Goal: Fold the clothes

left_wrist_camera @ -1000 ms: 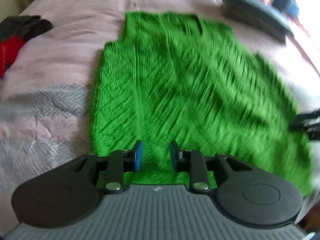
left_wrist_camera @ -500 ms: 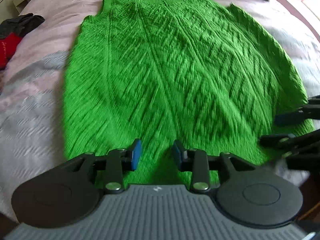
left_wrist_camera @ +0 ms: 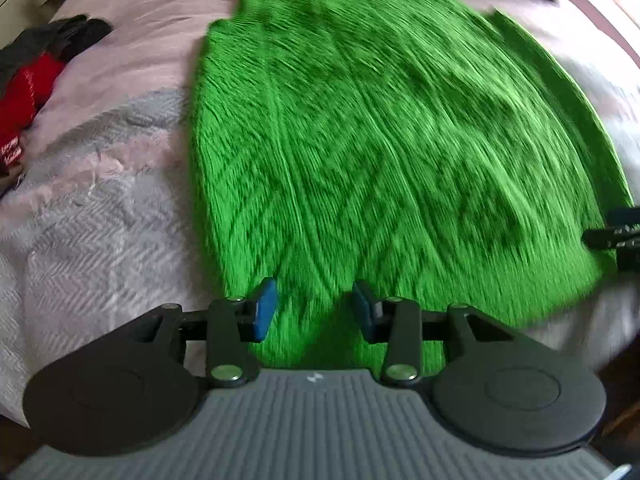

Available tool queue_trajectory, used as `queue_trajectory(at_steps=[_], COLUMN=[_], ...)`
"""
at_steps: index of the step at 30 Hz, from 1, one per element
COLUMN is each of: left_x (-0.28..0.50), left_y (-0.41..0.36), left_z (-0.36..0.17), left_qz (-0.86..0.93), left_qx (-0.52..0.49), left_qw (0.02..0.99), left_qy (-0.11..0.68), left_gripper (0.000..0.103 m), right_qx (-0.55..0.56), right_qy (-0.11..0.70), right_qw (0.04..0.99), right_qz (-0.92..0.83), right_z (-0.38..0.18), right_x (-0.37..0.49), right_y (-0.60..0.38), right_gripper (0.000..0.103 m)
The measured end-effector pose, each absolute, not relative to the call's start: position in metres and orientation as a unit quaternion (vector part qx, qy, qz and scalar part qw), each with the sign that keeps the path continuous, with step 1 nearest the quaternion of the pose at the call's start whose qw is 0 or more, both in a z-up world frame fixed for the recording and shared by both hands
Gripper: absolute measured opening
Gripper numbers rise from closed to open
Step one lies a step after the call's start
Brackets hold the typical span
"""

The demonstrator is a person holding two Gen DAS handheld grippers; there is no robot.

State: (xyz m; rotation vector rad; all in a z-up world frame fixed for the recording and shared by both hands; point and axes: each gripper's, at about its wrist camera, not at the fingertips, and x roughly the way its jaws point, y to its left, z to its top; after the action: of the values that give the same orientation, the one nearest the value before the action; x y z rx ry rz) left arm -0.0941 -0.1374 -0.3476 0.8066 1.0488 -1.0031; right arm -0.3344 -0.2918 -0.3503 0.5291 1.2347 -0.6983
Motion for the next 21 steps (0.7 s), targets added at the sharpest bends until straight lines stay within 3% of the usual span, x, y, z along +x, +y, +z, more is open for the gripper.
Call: queue_trajectory(at_steps=[8, 10, 11, 12, 21], left_x=[-0.073, -0.068, -0.065, -0.063, -0.062], left_y=[-0.13, -0.131, -0.132, -0.134, -0.158], left_z=[-0.313, -0.292, -0.282, -0.273, -0.198], left_qz=[-0.446, -0.436, -0.431, -0.43, -0.413], left_qx=[0.357, 0.351, 0.348, 0.345, 0.316], left_qw=[0.639, 0.65, 0.656, 0.663, 0.723], left_qy=[0.515, 0.513, 0.512, 0.507, 0.456], left_gripper=[0.037, 0.037, 0.037, 0.037, 0.046], right_qx=[0.302, 0.32, 0.327, 0.331, 0.309], right_qy=[0.556, 0.533, 0.521, 0.508, 0.464], right_qw=[0.684, 0.692, 0.696, 0.703, 0.744], right_qz=[-0.363, -0.368, -0.371, -0.372, -0.368], right_z=[-0.305, -0.283, -0.273, -0.262, -0.199], right_x=[-0.329, -0.323, -0.321, -0.317, -0.299], right_y=[-0.292, -0.295, -0.296, -0.299, -0.304], right_gripper=[0.051, 0.07, 0.093, 0.096, 0.096])
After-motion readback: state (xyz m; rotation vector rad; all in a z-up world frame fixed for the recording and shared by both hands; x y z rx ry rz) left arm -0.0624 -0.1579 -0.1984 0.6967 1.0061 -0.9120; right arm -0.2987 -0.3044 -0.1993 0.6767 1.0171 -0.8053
